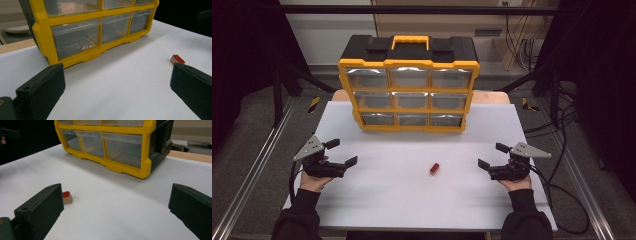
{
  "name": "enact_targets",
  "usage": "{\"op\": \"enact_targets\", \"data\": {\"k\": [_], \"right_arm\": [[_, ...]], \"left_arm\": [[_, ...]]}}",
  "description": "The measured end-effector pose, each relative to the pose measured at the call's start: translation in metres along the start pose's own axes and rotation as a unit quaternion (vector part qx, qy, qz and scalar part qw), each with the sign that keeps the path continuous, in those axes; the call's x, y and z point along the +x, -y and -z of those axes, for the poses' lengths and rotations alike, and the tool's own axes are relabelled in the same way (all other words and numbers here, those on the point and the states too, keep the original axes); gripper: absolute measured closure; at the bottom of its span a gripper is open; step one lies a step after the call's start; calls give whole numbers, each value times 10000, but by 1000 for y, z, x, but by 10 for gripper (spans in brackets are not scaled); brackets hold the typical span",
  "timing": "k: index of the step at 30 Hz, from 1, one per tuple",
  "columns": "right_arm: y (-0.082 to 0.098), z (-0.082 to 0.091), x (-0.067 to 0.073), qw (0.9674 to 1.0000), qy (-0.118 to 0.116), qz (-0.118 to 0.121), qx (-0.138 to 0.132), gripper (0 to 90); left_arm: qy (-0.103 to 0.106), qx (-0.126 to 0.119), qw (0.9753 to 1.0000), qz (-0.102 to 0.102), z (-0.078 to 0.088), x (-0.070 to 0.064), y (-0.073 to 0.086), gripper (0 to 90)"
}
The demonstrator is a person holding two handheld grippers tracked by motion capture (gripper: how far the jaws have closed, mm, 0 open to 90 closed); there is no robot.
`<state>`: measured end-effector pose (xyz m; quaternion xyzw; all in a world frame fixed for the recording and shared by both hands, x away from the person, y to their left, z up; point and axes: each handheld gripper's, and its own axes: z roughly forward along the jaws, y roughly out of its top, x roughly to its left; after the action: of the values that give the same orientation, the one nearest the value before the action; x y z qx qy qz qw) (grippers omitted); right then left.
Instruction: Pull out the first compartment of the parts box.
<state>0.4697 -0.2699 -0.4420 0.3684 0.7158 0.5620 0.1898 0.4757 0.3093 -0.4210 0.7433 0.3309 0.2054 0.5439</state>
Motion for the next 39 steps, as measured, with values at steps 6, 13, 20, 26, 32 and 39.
{"op": "enact_targets", "data": {"k": [6, 13, 20, 26, 32, 39], "right_arm": [[0, 0, 0, 10000, 10, 46, 28, 3], [-1, 0, 0, 10000, 28, 78, 42, 3], [-1, 0, 0, 9999, 44, 101, 61, 3], [-1, -1, 0, 9999, 45, 114, 72, 3], [-1, -1, 0, 9999, 50, 137, 84, 3], [-1, -1, 0, 9998, 54, 149, 104, 3]], "left_arm": [[-7, 44, 10000, -41, -1, -5, -6, 0], [-71, 6, 9999, -130, 1, -4, -17, 0], [-150, 10, 9996, -257, 3, -1, -28, 0], [-192, 16, 9991, -368, 2, 1, -37, 0], [-223, 42, 9985, -503, 1, 1, -46, 0], [-300, 39, 9971, -693, 0, 1, -57, 0]]}}
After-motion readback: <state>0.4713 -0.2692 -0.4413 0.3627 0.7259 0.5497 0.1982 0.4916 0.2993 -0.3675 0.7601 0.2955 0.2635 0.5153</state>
